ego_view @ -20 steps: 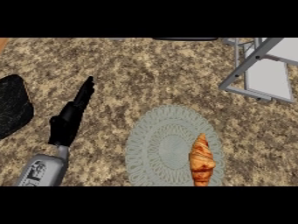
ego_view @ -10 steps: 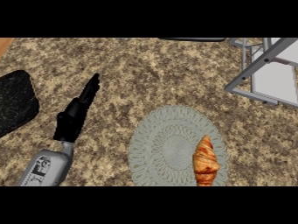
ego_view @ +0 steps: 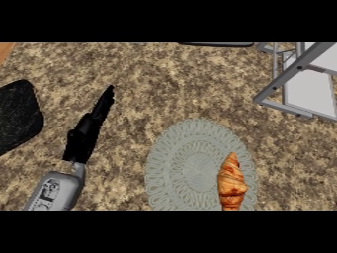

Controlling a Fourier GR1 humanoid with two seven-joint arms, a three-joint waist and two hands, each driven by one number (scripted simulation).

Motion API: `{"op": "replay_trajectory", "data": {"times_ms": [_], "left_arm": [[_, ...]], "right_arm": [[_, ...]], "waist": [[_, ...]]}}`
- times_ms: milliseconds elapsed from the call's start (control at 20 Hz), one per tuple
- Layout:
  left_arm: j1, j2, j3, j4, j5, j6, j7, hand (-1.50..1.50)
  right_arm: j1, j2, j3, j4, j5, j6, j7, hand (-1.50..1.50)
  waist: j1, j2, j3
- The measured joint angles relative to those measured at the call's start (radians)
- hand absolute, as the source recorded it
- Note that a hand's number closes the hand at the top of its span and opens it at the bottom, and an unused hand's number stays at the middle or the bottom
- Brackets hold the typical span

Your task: Pick the pear from the placemat and place it in the tiered shelf

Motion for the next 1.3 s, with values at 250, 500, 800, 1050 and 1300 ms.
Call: {"op": "replay_trajectory", "data": {"times_ms": [250,500,800,1050,1300], "left_arm": [[0.0,0.0,0.01,0.003,0.001,-0.006,-0.001,0.0],[-0.01,-0.003,0.017,-0.001,0.0,-0.005,0.016,0.0],[-0.013,-0.017,0.007,-0.015,-0.013,0.002,0.029,0.0],[-0.002,-0.007,0.017,-0.014,-0.008,-0.013,0.017,0.0],[-0.004,-0.002,0.024,-0.025,-0.006,-0.024,0.02,0.0]], "right_arm": [[-0.075,0.089,0.039,0.026,0.066,-0.059,-0.053,1.5],[-0.151,0.171,0.056,0.094,0.024,0.002,0.014,1.5],[-0.238,0.217,0.057,0.187,-0.01,0.07,0.081,1.5],[-0.293,0.239,0.058,0.251,0.004,0.084,0.092,1.5],[-0.333,0.233,0.09,0.322,0.116,-0.026,0.051,-1.5]], "waist": [[-0.004,0.0,0.0],[-0.006,-0.003,-0.001],[-0.006,-0.004,-0.002],[-0.006,-0.002,-0.002],[-0.002,-0.003,-0.006]]}}
